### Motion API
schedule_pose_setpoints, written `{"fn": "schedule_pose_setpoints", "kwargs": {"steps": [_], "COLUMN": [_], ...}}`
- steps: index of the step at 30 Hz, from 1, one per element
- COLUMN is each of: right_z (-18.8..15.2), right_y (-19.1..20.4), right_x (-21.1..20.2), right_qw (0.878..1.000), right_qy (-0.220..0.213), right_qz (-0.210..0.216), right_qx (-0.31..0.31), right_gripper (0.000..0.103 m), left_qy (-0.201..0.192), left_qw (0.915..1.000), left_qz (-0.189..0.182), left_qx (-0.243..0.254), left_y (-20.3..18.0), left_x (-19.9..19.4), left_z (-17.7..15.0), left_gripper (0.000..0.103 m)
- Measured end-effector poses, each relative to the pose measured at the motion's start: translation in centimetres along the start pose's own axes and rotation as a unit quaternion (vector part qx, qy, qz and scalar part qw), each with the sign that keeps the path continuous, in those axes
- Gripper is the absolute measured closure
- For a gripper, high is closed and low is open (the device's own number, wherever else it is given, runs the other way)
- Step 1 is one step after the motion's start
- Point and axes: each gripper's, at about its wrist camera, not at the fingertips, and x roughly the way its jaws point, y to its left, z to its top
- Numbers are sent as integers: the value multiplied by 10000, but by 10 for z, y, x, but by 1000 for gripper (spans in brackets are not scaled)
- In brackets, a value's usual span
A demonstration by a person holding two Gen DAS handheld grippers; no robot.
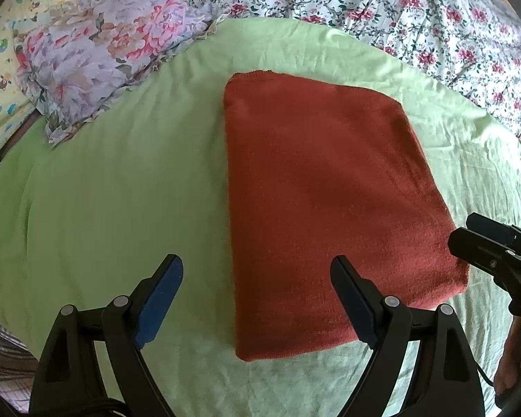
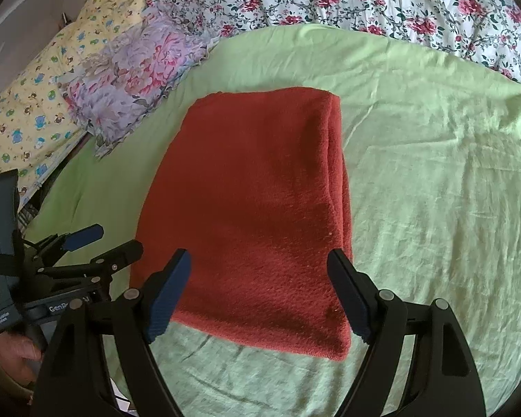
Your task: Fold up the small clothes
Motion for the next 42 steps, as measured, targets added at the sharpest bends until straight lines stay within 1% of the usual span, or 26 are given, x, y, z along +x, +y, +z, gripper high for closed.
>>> {"fn": "schedule_pose_setpoints", "kwargs": {"steps": [9,22,32,35,42], "right_z": [0,0,2,3,5], "right_y": [5,9,7,7,4], "right_x": [-1,0,3,5,9], "right_qw": [10000,9999,10000,9999,9999], "right_qy": [-7,21,43,54,80], "right_qz": [-1,-7,-15,-31,-55], "right_qx": [-69,-139,-88,-91,-41], "right_gripper": [22,22,22,22,22], "left_qy": [-12,-127,-114,-128,-112], "left_qw": [10000,9999,9998,9997,9997], "left_qz": [45,37,64,128,137], "left_qx": [35,89,123,149,142], "left_y": [0,5,9,9,8], "left_x": [-4,-9,-1,1,3], "left_z": [-2,-2,2,3,1], "left_gripper": [15,16,17,17,18]}}
